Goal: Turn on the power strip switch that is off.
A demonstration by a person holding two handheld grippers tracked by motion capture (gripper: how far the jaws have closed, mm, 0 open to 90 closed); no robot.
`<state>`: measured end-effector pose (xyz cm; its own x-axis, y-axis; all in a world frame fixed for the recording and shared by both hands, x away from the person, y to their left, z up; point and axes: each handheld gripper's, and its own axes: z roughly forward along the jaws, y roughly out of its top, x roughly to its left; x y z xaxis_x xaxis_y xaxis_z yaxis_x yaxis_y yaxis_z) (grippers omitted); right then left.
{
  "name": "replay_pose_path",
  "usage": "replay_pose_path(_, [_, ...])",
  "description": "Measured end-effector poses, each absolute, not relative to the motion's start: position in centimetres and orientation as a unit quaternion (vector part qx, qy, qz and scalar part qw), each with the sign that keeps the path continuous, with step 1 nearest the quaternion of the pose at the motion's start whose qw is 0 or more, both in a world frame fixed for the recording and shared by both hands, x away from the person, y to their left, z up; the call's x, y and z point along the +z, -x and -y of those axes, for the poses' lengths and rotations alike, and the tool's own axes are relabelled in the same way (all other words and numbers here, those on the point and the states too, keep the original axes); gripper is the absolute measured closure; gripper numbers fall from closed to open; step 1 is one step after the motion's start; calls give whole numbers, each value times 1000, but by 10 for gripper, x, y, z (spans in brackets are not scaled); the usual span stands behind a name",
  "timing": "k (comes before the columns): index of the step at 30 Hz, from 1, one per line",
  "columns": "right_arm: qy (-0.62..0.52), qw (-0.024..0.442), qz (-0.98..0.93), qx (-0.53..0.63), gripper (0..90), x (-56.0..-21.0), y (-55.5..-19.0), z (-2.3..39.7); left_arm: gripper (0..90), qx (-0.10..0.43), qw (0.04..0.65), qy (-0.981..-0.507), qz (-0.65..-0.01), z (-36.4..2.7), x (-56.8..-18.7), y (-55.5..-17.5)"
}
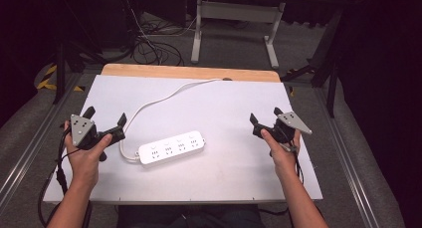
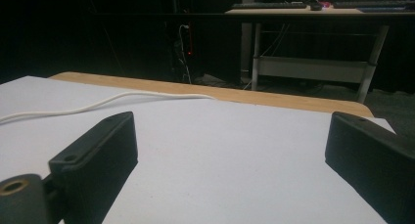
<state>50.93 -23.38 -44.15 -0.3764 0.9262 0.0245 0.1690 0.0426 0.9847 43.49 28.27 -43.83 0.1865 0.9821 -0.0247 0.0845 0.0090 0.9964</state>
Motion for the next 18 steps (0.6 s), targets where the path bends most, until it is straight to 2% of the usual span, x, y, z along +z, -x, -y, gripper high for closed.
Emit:
replay_pose_path(13, [-430,358,-633,535,58,-441,-507,234,16,427,529,-560,-474,-280,-438,-436])
replay_pose_path(18, [-433,358,-633,533,56,-442,-509,235,68,432,533,-553,-472,-279,-437,-436])
